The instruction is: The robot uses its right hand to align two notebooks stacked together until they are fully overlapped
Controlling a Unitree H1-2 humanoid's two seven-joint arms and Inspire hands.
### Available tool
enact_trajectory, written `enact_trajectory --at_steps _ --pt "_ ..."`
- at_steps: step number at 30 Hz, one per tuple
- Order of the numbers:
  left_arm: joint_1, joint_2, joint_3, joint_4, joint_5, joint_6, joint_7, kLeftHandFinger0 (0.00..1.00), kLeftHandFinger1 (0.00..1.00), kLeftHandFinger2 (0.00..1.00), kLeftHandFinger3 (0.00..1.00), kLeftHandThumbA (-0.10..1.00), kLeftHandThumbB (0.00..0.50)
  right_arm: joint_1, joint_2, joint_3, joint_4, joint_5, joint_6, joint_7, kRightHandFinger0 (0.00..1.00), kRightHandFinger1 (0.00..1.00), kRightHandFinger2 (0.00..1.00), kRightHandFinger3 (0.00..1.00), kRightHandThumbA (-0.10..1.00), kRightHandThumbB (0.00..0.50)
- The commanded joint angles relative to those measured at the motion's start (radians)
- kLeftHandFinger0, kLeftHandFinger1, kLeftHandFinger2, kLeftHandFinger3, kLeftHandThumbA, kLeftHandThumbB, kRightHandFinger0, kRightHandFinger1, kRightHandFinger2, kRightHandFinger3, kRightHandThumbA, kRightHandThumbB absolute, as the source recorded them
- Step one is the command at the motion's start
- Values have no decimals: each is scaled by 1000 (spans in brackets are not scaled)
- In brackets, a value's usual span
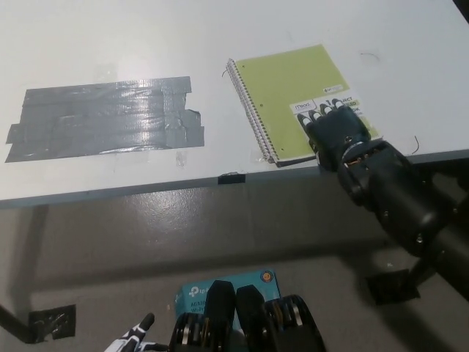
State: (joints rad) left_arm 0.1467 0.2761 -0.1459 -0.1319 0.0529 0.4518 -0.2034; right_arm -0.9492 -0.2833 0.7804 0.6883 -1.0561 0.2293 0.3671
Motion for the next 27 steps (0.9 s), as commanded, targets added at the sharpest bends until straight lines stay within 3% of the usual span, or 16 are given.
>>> enact_trajectory --at_steps 1,6,8,12,24,27 --pt "5 13 -2 -27 6 9 -13 725 735 755 1000 1000 459 16 24 5 -9 5 39 107 1000 1000 1000 1000 1000 479" --pt "-2 16 -5 -26 6 8 -17 766 739 764 1000 1000 476 7 37 3 -19 5 41 102 1000 1000 1000 1000 1000 473" --pt "0 14 -3 -27 3 1 -16 693 689 742 1000 1000 484 1 44 7 -13 2 37 97 1000 1000 1000 1000 1000 479" --pt "0 13 -10 -29 12 -3 -14 670 668 734 1000 1000 498 -4 46 12 -6 -5 16 71 1000 1000 1000 1000 1000 500" --pt "8 15 -4 -30 12 0 -20 722 700 734 1000 1000 467 -21 28 12 8 -20 23 97 1000 1000 1000 1000 1000 500" --pt "15 15 -3 -35 16 -2 -17 693 675 724 1000 1000 469 -23 8 3 14 -9 8 87 1000 1000 1000 1000 1000 500"
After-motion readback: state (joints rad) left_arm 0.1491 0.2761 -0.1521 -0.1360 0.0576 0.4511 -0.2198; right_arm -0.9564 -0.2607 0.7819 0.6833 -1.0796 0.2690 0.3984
